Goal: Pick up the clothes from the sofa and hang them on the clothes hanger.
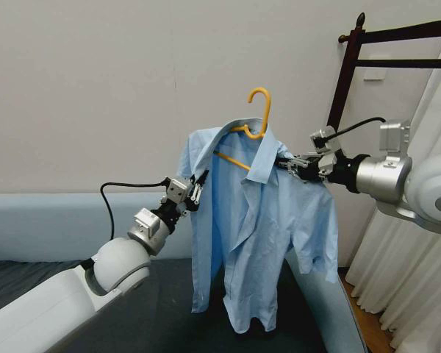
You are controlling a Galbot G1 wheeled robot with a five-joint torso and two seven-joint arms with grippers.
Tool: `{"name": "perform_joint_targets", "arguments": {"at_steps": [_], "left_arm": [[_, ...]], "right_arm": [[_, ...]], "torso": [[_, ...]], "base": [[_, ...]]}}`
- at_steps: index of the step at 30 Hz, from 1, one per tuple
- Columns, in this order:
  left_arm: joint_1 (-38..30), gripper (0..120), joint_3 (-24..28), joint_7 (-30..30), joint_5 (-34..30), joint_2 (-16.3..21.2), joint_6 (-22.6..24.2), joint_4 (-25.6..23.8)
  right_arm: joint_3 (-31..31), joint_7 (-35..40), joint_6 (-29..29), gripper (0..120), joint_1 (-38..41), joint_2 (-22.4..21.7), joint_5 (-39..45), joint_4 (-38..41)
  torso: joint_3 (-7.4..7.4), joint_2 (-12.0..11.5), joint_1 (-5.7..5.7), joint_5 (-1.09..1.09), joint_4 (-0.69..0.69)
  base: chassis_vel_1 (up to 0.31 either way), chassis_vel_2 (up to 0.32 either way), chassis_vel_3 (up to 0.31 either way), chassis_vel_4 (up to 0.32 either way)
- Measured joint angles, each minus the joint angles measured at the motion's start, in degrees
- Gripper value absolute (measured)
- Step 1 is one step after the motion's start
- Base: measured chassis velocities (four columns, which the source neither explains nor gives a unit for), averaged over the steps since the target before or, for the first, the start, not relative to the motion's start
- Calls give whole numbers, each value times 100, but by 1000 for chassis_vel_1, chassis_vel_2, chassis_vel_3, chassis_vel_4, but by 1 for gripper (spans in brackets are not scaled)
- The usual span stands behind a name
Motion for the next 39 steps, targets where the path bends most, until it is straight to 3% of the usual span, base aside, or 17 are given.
{"name": "perform_joint_targets", "arguments": {"at_steps": [9,16,25,28,31,33,37,39], "left_arm": [[-423,0,183,-240,-548,-147,174,-137],[-254,5,149,-182,-404,-157,254,-27],[166,43,-20,-156,-323,27,535,-341],[310,50,-153,-160,-372,112,551,-446],[820,65,-656,-153,-469,269,607,-741],[1052,68,-890,-149,-476,315,605,-839],[2154,86,-1776,-229,-697,355,432,-1176],[2451,91,-1958,-297,-749,319,372,-1244]], "right_arm": [[-123,176,-92,7,87,104,-22,-137],[-192,221,-102,7,190,192,27,-210],[-31,395,-72,7,-28,255,148,-210],[17,496,-85,7,-76,256,237,-202],[100,703,-91,7,-96,216,320,-176],[133,876,-101,7,-88,192,431,-156],[417,1910,-374,7,-60,159,1289,-7],[486,2228,-428,7,-60,173,1469,15]], "torso": [[0,0,0,1,-2],[0,0,1,0,-1],[0,0,0,0,-1],[0,0,0,1,-1],[0,0,0,0,0],[0,0,0,0,0],[-1,0,0,0,-1],[-1,0,0,0,-1]], "base": [[0,0,0,0],[0,0,0,0],[0,0,0,0],[0,0,0,0],[0,0,0,0],[0,0,0,0],[0,0,0,0],[0,0,0,0]]}}
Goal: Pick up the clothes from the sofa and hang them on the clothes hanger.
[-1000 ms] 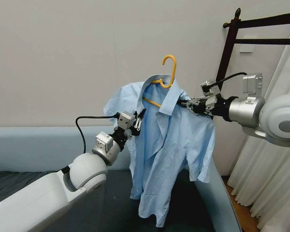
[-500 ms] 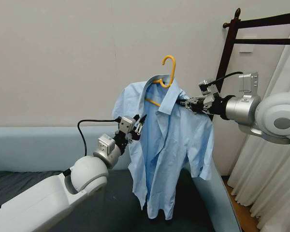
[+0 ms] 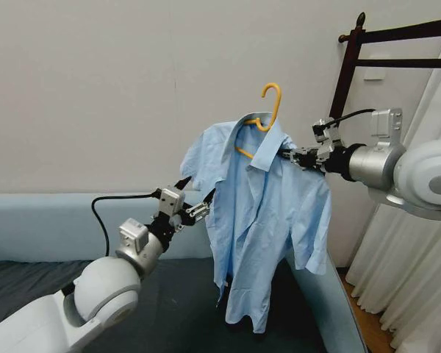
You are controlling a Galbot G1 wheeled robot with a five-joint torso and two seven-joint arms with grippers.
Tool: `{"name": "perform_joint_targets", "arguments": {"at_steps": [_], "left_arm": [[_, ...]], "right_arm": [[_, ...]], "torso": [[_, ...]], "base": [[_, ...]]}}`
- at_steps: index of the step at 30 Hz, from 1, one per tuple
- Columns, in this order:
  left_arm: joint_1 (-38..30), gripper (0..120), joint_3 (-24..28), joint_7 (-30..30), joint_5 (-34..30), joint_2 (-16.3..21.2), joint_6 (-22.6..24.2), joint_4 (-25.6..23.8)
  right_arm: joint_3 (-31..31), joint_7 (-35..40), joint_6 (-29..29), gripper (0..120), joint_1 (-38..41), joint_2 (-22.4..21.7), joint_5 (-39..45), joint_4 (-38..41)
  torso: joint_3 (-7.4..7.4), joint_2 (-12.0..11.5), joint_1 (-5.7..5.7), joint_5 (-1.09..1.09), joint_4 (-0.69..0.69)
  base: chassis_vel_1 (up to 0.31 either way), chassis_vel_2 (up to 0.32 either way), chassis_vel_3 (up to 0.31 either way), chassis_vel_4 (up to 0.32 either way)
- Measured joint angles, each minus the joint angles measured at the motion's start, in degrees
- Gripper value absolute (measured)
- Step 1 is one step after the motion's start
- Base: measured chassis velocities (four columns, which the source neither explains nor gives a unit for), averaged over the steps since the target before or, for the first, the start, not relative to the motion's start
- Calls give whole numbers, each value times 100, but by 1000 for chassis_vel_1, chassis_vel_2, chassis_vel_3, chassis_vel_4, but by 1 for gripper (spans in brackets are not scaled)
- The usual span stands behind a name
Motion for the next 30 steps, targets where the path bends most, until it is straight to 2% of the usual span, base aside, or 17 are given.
{"name": "perform_joint_targets", "arguments": {"at_steps": [4,5,6,9,10,15,16,20,25,28,30], "left_arm": [[1245,100,-731,-146,-108,-253,-136,-293],[1245,100,-731,-146,-108,-253,-136,-293],[1630,100,-976,-133,-86,-359,-193,-341],[2872,100,-1656,106,439,-788,-449,-342],[2872,100,-1656,106,439,-788,-449,-342],[4272,100,-2264,438,1512,-1709,-1021,-140],[4272,100,-2264,438,1512,-1709,-1021,-140],[4910,100,-2454,481,2018,-2236,-1417,30],[5045,100,-2485,481,2152,-2377,-1506,40],[5042,100,-2419,475,2218,-2460,-1519,48],[5038,100,-2326,475,2305,-2518,-1532,71]], "right_arm": [[369,1360,-154,7,-247,205,397,-5],[369,1360,-154,7,-247,205,397,-5],[468,1558,-164,7,-404,241,358,-18],[700,2082,-191,7,-929,348,53,-69],[700,2082,-191,7,-929,348,53,-69],[911,2502,-337,7,-1322,486,-925,-415],[911,2502,-337,7,-1322,486,-925,-415],[843,2509,-372,7,-1374,342,-1655,-680],[549,2399,-377,7,-1114,328,-2081,-1133],[143,2267,-377,7,-733,531,-2545,-1780],[-252,2199,-377,7,-333,898,-2978,-2443]], "torso": [[0,0,0,-2,1],[0,0,0,-2,1],[0,0,0,0,0],[0,0,0,0,1],[0,0,0,0,1],[0,0,0,0,2],[0,0,0,0,2],[0,0,-1,1,0],[0,1,-1,2,-2],[0,0,-1,1,-2],[2,0,0,3,-1]], "base": [[0,0,0,0],[0,0,0,0],[0,0,0,0],[0,0,0,0],[0,0,0,0],[0,0,0,0],[0,0,0,0],[0,0,0,0],[0,0,0,0],[0,0,0,0],[0,0,0,0]]}}
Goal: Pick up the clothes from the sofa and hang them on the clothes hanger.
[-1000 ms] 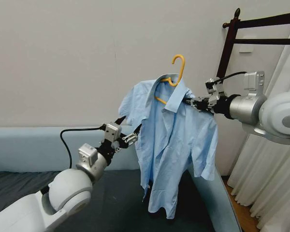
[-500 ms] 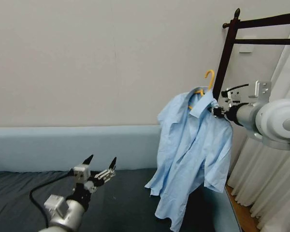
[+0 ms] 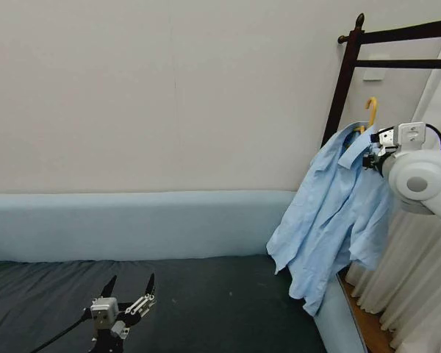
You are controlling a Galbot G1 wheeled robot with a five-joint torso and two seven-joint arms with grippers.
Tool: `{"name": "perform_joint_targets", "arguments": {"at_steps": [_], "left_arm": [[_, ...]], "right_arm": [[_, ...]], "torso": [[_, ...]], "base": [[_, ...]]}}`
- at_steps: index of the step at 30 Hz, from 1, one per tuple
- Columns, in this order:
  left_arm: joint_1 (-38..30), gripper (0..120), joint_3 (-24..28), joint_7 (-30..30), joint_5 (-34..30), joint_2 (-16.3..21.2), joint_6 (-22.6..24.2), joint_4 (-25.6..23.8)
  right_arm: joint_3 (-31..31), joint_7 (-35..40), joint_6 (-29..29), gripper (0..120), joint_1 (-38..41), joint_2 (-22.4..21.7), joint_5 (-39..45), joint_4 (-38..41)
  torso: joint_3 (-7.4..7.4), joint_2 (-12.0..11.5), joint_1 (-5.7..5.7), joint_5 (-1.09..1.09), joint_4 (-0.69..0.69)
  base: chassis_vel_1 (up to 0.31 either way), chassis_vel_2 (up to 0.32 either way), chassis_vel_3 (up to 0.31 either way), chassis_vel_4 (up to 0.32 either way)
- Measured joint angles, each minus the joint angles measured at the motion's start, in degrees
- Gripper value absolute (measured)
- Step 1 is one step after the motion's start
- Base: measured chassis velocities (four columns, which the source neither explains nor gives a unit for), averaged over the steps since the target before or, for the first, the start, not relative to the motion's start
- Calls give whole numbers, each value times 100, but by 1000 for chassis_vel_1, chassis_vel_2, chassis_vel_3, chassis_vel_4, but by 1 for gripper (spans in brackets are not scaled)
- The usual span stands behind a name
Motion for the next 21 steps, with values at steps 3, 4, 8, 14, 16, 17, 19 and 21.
{"name": "perform_joint_targets", "arguments": {"at_steps": [3,4,8,14,16,17,19,21], "left_arm": [[-3,100,45,-4,35,-43,-3,16],[2,100,67,1,55,-64,-11,17],[73,100,79,-1,76,-85,-51,18],[172,100,22,-1,75,-69,-136,18],[183,100,10,0,74,-66,-152,18],[183,100,10,0,74,-66,-152,18],[192,100,10,0,69,-77,-155,13],[199,100,37,4,86,-99,-155,-10]], "right_arm": [[-271,-59,10,7,315,299,-306,-473],[-459,-142,48,7,506,497,-578,-855],[-834,-336,123,7,923,1022,-1114,-1812],[-1159,-730,299,7,1361,1556,-1657,-2985],[-1257,-914,352,7,1504,1619,-1825,-3256],[-1257,-914,352,7,1504,1619,-1825,-3256],[-1423,-1108,411,7,1753,1678,-1961,-3521],[-1679,-1300,427,7,2095,1663,-1948,-3584]], "torso": [[0,0,0,-2,1],[0,0,0,-4,4],[0,0,0,-2,2],[1,0,1,-2,3],[0,-1,1,-2,4],[0,-1,1,-2,4],[0,0,1,-2,0],[-1,0,1,-2,-1]], "base": [[0,0,0,0],[0,0,0,0],[0,0,0,0],[0,0,0,0],[0,0,0,0],[0,0,0,0],[0,0,0,0],[0,0,0,0]]}}
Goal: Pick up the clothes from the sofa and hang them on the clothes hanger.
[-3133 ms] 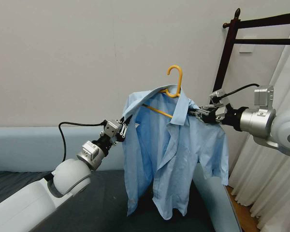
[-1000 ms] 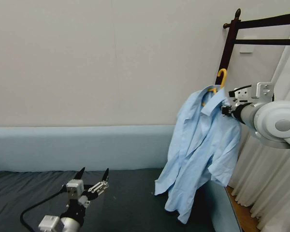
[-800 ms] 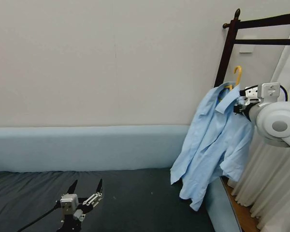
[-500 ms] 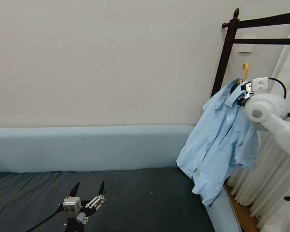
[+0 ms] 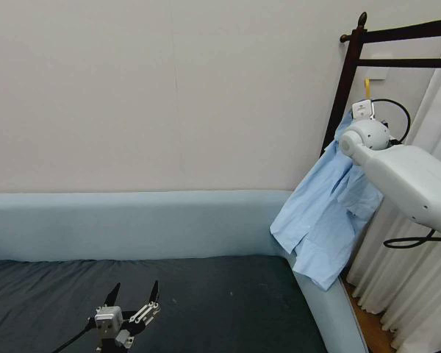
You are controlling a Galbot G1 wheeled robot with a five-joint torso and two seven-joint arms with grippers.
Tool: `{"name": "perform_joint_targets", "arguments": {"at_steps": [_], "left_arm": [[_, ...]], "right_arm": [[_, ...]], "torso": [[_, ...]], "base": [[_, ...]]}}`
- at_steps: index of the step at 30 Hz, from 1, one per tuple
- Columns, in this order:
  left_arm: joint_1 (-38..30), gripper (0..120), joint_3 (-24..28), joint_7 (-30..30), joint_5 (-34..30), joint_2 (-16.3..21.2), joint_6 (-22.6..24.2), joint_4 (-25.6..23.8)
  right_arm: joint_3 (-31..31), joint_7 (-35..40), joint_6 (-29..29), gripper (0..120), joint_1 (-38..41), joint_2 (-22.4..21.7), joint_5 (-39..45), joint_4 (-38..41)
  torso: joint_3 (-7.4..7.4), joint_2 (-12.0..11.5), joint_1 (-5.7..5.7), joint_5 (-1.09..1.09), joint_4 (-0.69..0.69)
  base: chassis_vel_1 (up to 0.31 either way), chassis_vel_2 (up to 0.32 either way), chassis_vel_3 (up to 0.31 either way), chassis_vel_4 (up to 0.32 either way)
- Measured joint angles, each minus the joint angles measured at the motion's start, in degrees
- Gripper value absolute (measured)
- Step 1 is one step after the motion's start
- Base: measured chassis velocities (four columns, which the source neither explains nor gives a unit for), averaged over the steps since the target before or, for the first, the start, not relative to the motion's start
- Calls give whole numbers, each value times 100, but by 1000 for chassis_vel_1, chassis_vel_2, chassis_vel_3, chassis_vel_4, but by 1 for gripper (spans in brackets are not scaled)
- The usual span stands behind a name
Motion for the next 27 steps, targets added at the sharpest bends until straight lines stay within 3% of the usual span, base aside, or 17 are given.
{"name": "perform_joint_targets", "arguments": {"at_steps": [8,13,27], "left_arm": [[37,100,69,12,169,-106,-25,-35],[197,100,51,20,396,-195,-65,-115],[296,100,-31,15,470,-76,-112,-311]], "right_arm": [[-416,-582,41,7,660,221,104,-606],[-170,-739,76,7,841,627,307,-1355],[295,-1198,162,7,1197,1010,234,-2622]], "torso": [[0,0,0,-1,2],[0,0,0,0,4],[0,0,0,0,3]], "base": [[0,0,0,0],[0,0,0,0],[0,0,0,0]]}}
